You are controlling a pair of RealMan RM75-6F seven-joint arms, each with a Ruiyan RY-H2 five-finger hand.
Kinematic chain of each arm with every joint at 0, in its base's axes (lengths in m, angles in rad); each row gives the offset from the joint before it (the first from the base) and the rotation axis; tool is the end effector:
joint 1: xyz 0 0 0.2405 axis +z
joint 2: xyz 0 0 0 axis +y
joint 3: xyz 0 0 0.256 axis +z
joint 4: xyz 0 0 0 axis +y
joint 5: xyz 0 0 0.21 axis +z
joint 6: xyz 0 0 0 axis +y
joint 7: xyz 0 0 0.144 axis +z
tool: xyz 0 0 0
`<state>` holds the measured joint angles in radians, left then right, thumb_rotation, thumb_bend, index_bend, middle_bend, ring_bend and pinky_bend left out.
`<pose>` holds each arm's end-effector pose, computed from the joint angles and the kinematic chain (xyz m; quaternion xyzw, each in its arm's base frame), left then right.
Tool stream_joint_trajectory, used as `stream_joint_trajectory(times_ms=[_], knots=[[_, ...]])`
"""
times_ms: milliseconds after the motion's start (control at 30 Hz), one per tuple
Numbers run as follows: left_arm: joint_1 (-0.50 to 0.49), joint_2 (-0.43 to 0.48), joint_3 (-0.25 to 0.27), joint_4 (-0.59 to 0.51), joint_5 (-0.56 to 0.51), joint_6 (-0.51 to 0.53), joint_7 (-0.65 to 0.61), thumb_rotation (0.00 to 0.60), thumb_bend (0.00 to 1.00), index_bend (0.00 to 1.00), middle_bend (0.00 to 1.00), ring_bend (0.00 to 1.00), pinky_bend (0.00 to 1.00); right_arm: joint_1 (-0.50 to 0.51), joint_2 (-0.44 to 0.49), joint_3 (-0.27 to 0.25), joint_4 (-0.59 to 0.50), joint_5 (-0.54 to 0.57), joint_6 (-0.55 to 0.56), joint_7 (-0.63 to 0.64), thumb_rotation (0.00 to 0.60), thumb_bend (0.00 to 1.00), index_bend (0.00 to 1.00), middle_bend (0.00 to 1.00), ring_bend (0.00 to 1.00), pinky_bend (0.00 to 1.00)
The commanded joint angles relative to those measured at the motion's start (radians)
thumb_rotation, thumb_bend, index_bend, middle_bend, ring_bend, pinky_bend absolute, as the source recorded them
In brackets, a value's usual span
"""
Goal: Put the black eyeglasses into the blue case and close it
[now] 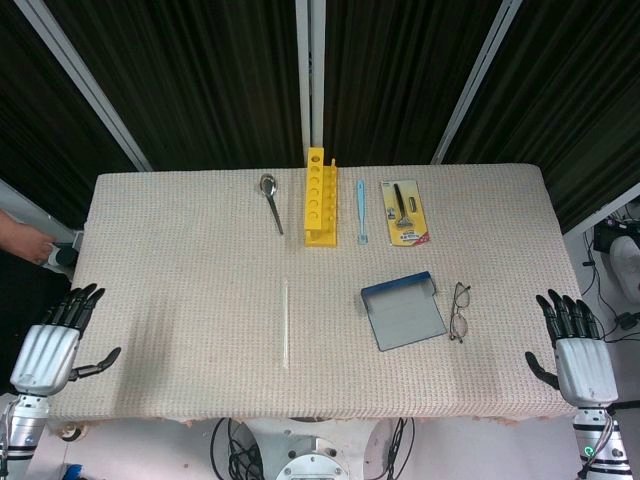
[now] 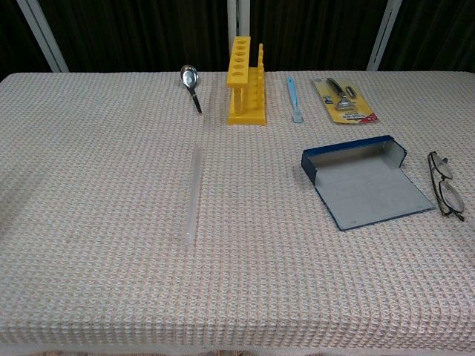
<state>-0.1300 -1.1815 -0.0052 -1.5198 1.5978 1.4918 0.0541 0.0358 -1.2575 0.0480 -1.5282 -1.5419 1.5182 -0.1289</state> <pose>-0.3059 0.1859 0.1365 -0.6525 -0.3365 -0.3827 0.5608 -0.3153 -0.1654 0.1237 0.6041 -0.3631 0.3686 0.6061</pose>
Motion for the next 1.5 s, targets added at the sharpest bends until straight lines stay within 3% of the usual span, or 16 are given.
stream_joint_trajectory(times_ms=[33, 100, 167, 300, 467, 667, 1500], knots=[[0.0, -0.001, 0.0, 0.003, -0.003, -0.002, -0.004, 0.373, 0.21, 0.04, 0.05, 0.08, 0.2, 0.049, 0.019, -0.018, 0.009, -0.038, -0.073, -0.037, 0.6, 0.4, 0.0, 0.0, 0.0, 0.0], [-0.001, -0.003, 0.0, 0.006, -0.005, -0.005, -0.007, 0.374, 0.21, 0.04, 0.05, 0.08, 0.21, 0.091, 0.029, -0.023, 0.011, -0.049, -0.141, -0.052, 0.6, 0.64, 0.0, 0.0, 0.0, 0.0], [-0.002, -0.003, -0.001, 0.009, -0.008, -0.008, -0.01, 0.373, 0.21, 0.04, 0.05, 0.08, 0.21, 0.13, 0.031, -0.022, 0.017, -0.053, -0.198, -0.046, 0.6, 0.81, 0.0, 0.0, 0.0, 0.0], [-0.001, -0.008, -0.004, 0.022, -0.015, -0.006, -0.017, 0.373, 0.21, 0.04, 0.05, 0.08, 0.21, 0.215, 0.012, 0.001, 0.043, -0.023, -0.325, -0.02, 0.6, 1.0, 0.0, 0.04, 0.0, 0.0], [0.004, -0.011, 0.001, 0.03, -0.021, -0.009, -0.017, 0.371, 0.21, 0.04, 0.05, 0.08, 0.2, 0.283, -0.028, 0.026, 0.078, 0.032, -0.428, 0.002, 0.6, 1.0, 0.0, 0.1, 0.0, 0.0], [0.006, -0.009, 0.002, 0.032, -0.023, -0.009, -0.014, 0.371, 0.21, 0.04, 0.05, 0.08, 0.2, 0.321, -0.086, 0.046, 0.134, 0.077, -0.464, 0.037, 0.6, 1.0, 0.0, 0.16, 0.0, 0.0], [-0.004, -0.019, 0.001, 0.043, -0.03, -0.027, -0.019, 0.37, 0.21, 0.04, 0.05, 0.08, 0.2, 0.379, -0.156, 0.019, 0.23, 0.193, -0.565, -0.013, 0.6, 1.0, 0.0, 0.19, 0.0, 0.0]])
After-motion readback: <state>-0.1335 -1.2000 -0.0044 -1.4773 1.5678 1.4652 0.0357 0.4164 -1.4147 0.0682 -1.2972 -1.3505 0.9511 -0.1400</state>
